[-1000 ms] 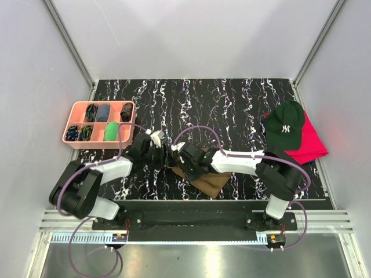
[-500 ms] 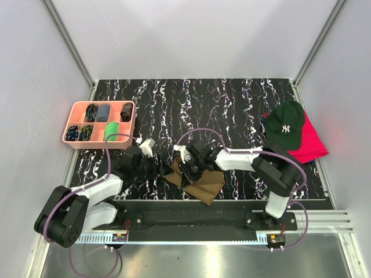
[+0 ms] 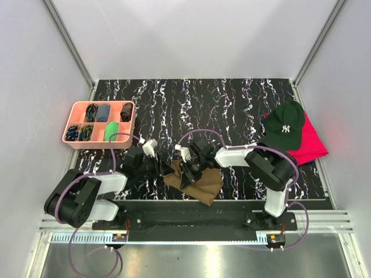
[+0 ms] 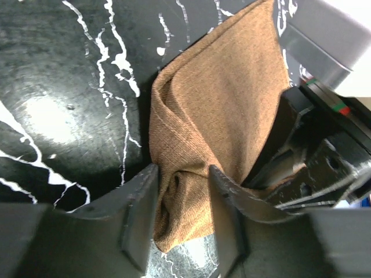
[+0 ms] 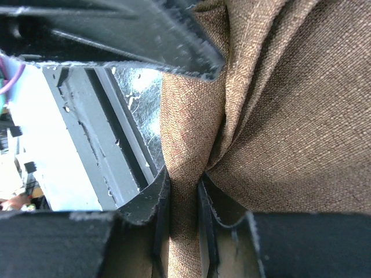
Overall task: Fold the napkin, place the utensils inside, and roll it up
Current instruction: Roll the napkin with the utensil
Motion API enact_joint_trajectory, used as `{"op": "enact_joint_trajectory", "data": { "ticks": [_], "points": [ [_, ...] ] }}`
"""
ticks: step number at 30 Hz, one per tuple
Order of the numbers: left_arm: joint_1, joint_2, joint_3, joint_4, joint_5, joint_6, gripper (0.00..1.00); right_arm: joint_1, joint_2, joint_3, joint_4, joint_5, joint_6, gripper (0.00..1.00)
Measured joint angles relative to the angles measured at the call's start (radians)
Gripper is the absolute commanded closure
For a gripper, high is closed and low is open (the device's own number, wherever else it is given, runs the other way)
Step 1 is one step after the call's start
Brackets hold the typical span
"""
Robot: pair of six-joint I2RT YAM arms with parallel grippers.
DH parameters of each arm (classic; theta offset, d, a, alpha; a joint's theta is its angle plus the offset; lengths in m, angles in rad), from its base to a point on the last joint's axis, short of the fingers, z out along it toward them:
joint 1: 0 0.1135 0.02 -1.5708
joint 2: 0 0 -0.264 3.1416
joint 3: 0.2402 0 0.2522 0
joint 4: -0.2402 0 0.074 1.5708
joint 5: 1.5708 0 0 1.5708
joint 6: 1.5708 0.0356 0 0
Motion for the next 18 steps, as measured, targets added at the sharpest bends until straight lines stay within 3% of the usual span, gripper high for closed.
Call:
{"op": "enact_joint_trajectory", "data": {
  "ticks": [5, 7, 9, 10, 12, 18],
  "points": [
    [0.0, -0.003, -0.014, 0.025, 0.011, 0.002, 0.53, -0.025, 0.017, 0.0, 0.004, -0.047, 0.0, 0.75],
    [0.0, -0.005, -0.016, 0.027, 0.012, 0.002, 0.6, -0.032, 0.023, 0.0, 0.005, -0.063, 0.0, 0.75],
    [0.0, -0.005, -0.018, 0.029, 0.014, 0.003, 0.73, -0.04, 0.026, 0.0, 0.004, -0.074, 0.0, 0.75],
    [0.0, -0.005, -0.021, 0.029, 0.014, 0.003, 0.88, -0.043, 0.028, 0.0, 0.003, -0.078, 0.0, 0.73],
    [0.002, -0.004, -0.025, 0.026, 0.012, 0.003, 0.97, -0.047, 0.03, 0.0, 0.001, -0.087, 0.0, 0.7],
    [0.005, -0.005, -0.015, -0.013, 0.014, 0.011, 1.0, -0.052, 0.011, 0.006, -0.033, -0.079, 0.008, 0.45]
  ]
}}
